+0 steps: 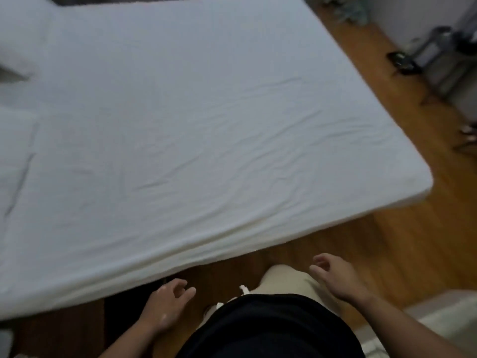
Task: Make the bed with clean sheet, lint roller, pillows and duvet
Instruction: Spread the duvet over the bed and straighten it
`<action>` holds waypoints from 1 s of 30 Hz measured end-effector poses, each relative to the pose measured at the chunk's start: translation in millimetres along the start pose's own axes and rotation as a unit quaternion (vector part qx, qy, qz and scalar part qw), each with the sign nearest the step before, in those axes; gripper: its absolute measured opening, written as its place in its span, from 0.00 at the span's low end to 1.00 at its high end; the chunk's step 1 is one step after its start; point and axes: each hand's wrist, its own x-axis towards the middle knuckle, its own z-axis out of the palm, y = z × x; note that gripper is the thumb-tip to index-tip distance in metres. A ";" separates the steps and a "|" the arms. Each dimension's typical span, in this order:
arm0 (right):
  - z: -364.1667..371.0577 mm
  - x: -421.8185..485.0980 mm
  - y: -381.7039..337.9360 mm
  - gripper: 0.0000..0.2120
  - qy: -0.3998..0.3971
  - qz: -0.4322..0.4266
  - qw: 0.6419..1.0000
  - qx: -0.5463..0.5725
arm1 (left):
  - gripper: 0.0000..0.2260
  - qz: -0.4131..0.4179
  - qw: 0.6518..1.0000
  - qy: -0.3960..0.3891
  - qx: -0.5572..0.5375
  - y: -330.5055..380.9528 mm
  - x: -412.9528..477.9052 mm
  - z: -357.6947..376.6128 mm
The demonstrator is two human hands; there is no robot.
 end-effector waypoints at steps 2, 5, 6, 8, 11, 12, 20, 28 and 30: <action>-16.4 0.4 37.7 0.15 0.027 0.033 0.997 0.071 | 0.19 0.035 0.999 0.001 0.041 51.5 14.1 -0.3; -39.5 4.9 98.6 0.13 0.051 0.075 0.983 0.162 | 0.16 0.072 0.995 0.009 0.074 139.5 38.0 8.0; -48.4 6.3 121.1 0.13 0.058 0.087 0.977 0.187 | 0.16 0.084 0.993 0.013 0.083 172.7 46.5 16.0; -71.3 7.3 166.3 0.13 0.063 0.116 0.965 0.226 | 0.16 0.099 0.990 0.009 0.102 240.2 63.9 39.5; -112.0 6.3 234.0 0.12 0.080 0.149 0.947 0.274 | 0.17 0.119 0.986 -0.017 0.117 339.2 86.3 86.8; -128.7 6.9 256.4 0.12 0.091 0.158 0.940 0.289 | 0.17 0.125 0.984 -0.026 0.121 371.1 93.1 103.9; -280.7 39.1 387.9 0.07 0.243 0.200 0.853 0.417 | 0.17 0.171 0.955 -0.113 0.214 568.8 131.7 225.7; -343.8 64.4 521.9 0.06 0.237 0.291 0.812 0.447 | 0.21 0.234 0.895 -0.212 0.316 783.9 181.9 368.2; -362.6 62.6 557.3 0.04 0.242 0.325 0.798 0.445 | 0.22 0.254 0.871 -0.233 0.349 844.1 191.2 404.5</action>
